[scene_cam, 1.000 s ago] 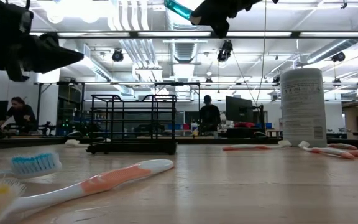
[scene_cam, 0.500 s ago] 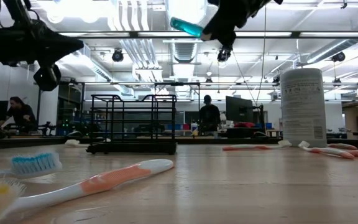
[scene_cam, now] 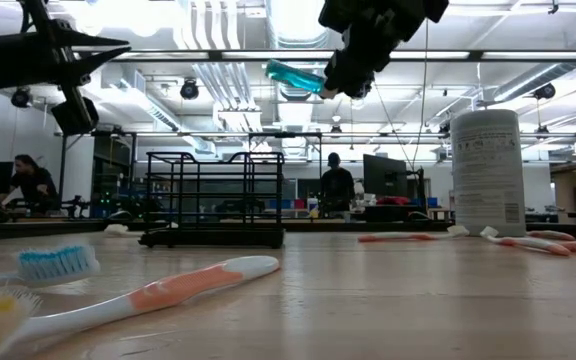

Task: Pick & Place toothbrushing station
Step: Put the blue mouthwash into the middle section of the wire organizer

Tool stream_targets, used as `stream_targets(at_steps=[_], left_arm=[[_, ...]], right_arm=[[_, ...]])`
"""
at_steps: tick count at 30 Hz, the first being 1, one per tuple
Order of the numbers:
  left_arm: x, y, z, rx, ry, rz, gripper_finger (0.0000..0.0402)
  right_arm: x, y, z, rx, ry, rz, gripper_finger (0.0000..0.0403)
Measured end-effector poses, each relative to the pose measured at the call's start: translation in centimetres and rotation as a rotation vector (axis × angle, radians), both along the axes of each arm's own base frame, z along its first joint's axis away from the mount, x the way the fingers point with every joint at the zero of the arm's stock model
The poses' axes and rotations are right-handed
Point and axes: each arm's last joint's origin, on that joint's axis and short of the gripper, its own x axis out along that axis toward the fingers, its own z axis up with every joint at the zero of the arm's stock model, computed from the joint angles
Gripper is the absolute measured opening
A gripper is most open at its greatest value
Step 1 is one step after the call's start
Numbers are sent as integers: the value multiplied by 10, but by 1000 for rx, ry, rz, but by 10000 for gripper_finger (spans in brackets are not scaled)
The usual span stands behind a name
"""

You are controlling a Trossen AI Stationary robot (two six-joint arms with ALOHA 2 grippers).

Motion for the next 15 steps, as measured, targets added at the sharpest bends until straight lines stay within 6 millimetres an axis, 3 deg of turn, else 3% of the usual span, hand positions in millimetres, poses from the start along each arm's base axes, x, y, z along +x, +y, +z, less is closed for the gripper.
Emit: stream_targets(at_steps=[15], left_arm=[[0, 2, -2, -20, 24, 81, 26]], right_arm=[[2, -1, -3, -18, 11, -19, 93]])
